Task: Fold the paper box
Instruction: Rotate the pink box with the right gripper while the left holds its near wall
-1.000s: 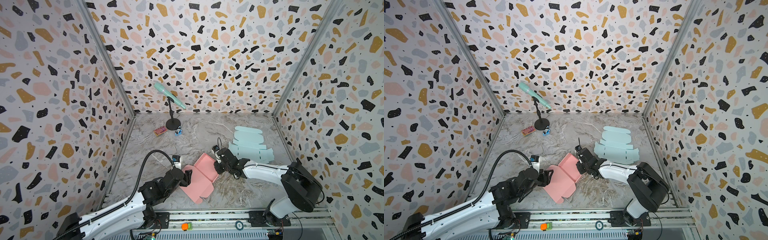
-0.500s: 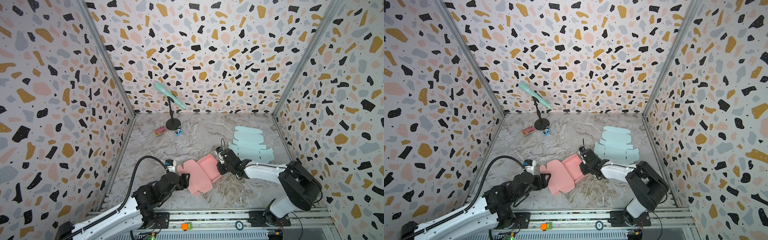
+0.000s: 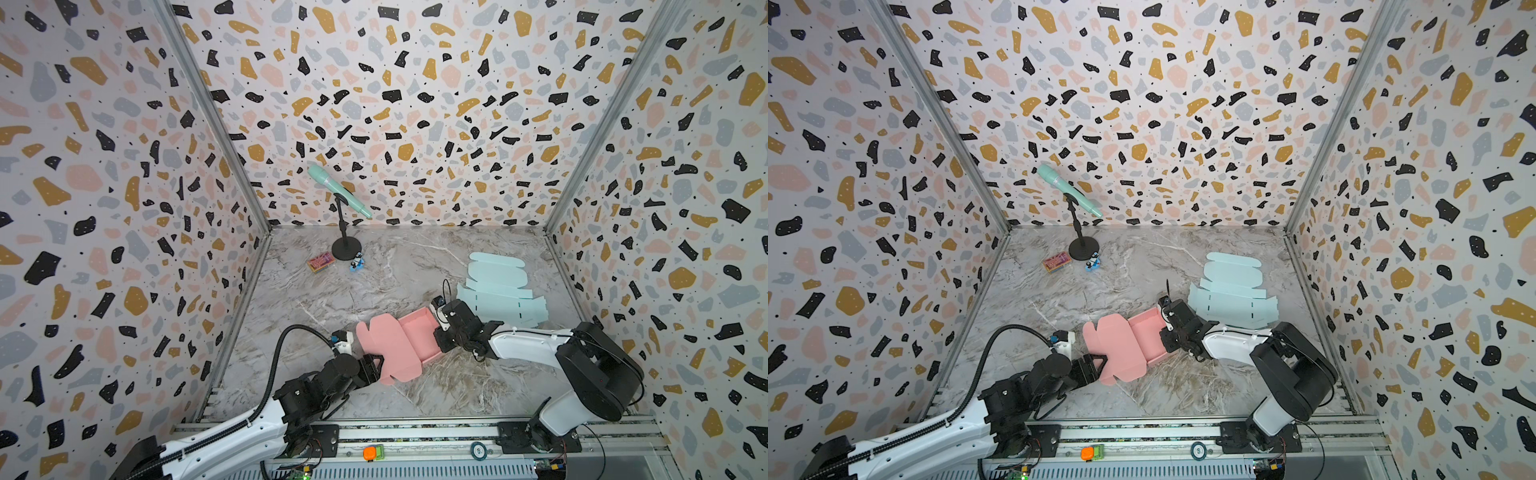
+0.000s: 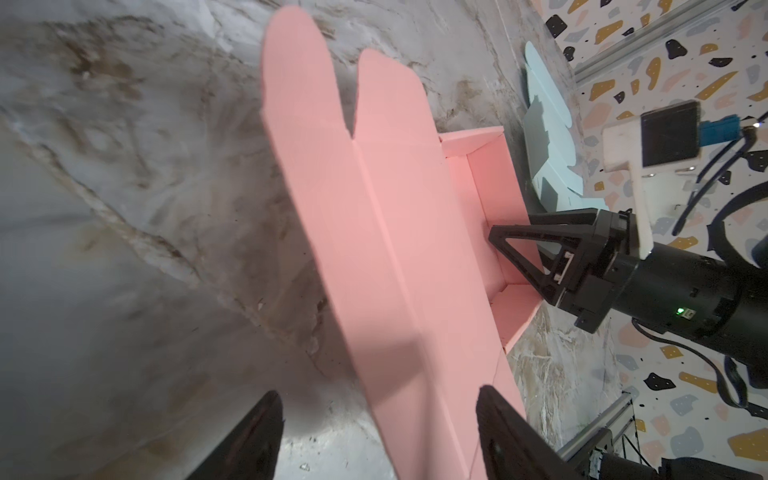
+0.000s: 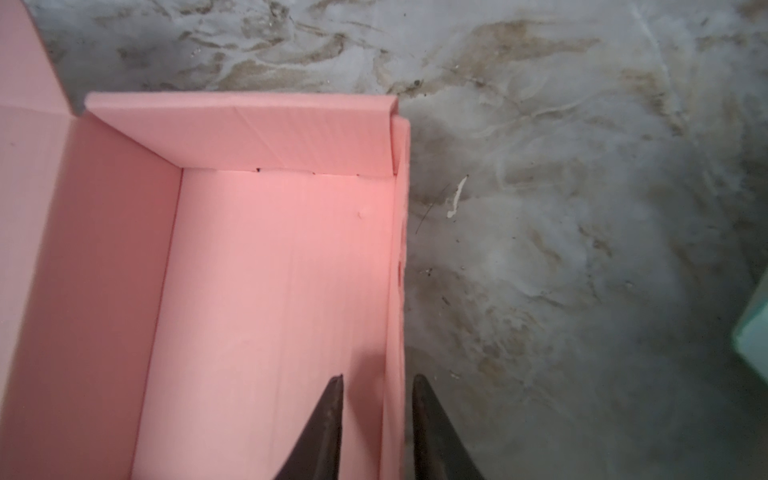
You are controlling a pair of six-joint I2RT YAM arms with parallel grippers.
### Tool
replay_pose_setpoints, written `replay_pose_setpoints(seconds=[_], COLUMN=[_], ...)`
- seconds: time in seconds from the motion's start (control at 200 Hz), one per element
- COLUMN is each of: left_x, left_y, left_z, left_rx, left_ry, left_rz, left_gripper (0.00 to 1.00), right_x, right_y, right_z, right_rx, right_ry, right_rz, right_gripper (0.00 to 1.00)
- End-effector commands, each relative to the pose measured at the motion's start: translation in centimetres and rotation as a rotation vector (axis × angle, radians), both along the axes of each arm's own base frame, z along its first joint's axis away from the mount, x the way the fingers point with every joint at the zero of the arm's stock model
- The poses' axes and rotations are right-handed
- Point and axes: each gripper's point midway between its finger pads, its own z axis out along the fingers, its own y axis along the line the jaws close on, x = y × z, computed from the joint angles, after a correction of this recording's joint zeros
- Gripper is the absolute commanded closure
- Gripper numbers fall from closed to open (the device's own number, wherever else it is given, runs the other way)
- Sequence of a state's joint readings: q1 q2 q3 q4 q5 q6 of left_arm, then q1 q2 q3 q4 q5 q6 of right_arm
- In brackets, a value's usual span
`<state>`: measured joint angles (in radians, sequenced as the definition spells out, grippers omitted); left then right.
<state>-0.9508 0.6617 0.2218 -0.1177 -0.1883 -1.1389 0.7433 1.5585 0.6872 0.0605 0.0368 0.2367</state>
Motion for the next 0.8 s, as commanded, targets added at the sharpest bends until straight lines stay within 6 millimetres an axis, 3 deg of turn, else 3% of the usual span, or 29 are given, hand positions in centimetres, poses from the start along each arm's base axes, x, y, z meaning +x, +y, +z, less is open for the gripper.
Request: replay_pose_setpoints(seconds=[0.0, 0.37, 0.791], left_x=[0.6, 1.3, 1.6], left_y=[-1.2, -1.5, -1.4], left_z=[1.8, 2.2, 3.4], left_rx=[-0.064, -0.064, -0.018], left_ry=[-0.036, -0.052, -0.081], left_rz=[-0.006, 0.010, 0.004], left_gripper=[0.34, 0.71, 0.92], right_x=[0.0, -0.6, -0.6], right_y=[0.1, 0.3, -0.7], right_z=[0.9, 2.2, 4.3], right_rx=[0.023, 0.079, 0.092], right_ry=[-0.014, -0.036, -0.065], right_rz=[0.003, 0.017, -0.019], right_gripper=[0.69, 0.65, 0.49])
